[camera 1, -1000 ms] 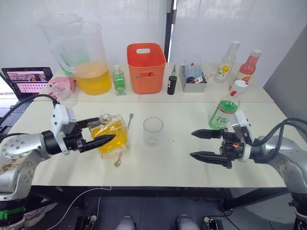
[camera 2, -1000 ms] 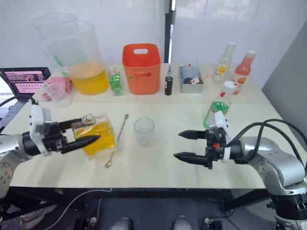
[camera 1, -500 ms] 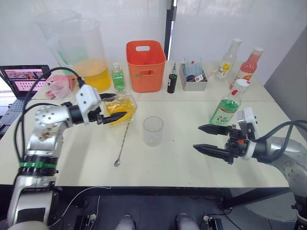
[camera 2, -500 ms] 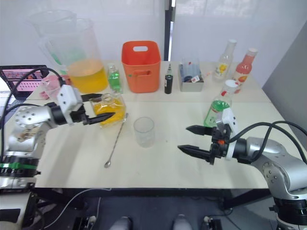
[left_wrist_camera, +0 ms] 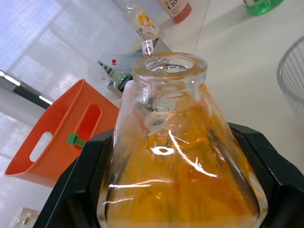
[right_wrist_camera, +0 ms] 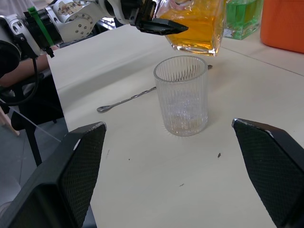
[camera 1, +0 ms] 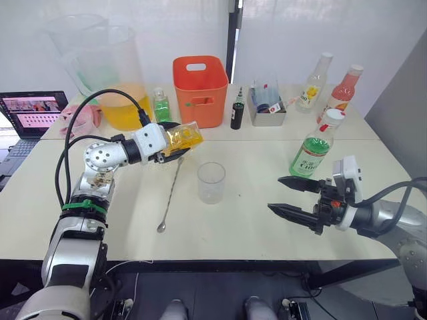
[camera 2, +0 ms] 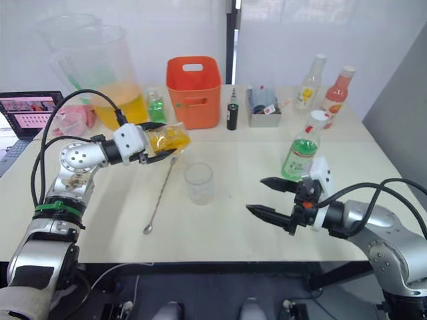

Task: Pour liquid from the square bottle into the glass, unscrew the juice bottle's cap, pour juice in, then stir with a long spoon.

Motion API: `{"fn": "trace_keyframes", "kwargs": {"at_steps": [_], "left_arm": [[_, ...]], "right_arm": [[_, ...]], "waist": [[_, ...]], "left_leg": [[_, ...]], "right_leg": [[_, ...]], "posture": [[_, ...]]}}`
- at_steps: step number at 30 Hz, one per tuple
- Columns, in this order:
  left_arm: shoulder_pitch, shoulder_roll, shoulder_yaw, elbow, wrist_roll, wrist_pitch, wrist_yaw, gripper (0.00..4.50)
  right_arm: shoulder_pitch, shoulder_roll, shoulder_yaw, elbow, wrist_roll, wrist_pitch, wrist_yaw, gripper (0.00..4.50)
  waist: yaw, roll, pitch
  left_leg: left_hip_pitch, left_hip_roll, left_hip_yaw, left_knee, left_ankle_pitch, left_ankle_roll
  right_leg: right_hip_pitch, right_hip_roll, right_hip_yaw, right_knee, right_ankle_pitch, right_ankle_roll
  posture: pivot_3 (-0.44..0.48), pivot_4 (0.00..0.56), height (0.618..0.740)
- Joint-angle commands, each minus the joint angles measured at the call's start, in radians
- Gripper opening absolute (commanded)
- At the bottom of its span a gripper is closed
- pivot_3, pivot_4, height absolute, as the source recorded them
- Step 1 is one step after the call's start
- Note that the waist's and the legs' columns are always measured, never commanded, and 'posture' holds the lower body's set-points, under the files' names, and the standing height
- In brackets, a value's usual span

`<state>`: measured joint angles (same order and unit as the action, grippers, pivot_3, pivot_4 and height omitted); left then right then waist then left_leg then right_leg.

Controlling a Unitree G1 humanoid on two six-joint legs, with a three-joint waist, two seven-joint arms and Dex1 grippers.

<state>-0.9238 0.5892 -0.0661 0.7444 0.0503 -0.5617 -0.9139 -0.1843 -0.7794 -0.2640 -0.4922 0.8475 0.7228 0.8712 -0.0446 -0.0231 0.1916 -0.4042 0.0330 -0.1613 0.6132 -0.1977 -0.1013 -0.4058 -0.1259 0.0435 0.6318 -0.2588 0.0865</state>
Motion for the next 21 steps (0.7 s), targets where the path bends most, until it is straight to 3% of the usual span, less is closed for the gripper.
{"fn": "trace_keyframes", "kwargs": {"at_steps": [1, 7, 21], "left_arm": [[-0.081, 0.006, 0.025, 0.010, 0.006, -0.092, 0.078, 2.79], [-0.094, -0.004, -0.002, 0.050, 0.042, -0.167, 0.099, 2.79], [-0.092, 0.005, -0.065, 0.065, 0.210, -0.333, 0.294, 2.79]], "right_arm": [[0.005, -0.003, -0.034, -0.053, 0.035, -0.002, -0.021, 4.50], [0.005, -0.002, -0.021, -0.101, 0.053, 0.013, -0.068, 4.50], [-0.026, 0.000, 0.016, -0.153, 0.072, 0.026, -0.155, 4.50]], "waist": [[-0.001, 0.000, 0.000], [0.000, 0.000, 0.000], [0.000, 0.000, 0.000]], "left_leg": [[0.000, 0.000, 0.000, 0.000, 0.000, 0.000], [0.000, 0.000, 0.000, 0.000, 0.000, 0.000], [0.000, 0.000, 0.000, 0.001, 0.000, 0.000]], "right_leg": [[0.000, 0.000, 0.000, 0.000, 0.000, 0.000], [0.000, 0.000, 0.000, 0.000, 0.000, 0.000], [0.000, 0.000, 0.000, 0.001, 0.000, 0.000]], "posture": [[0.000, 0.150, 0.740], [0.000, 0.150, 0.740], [0.000, 0.150, 0.740]]}}
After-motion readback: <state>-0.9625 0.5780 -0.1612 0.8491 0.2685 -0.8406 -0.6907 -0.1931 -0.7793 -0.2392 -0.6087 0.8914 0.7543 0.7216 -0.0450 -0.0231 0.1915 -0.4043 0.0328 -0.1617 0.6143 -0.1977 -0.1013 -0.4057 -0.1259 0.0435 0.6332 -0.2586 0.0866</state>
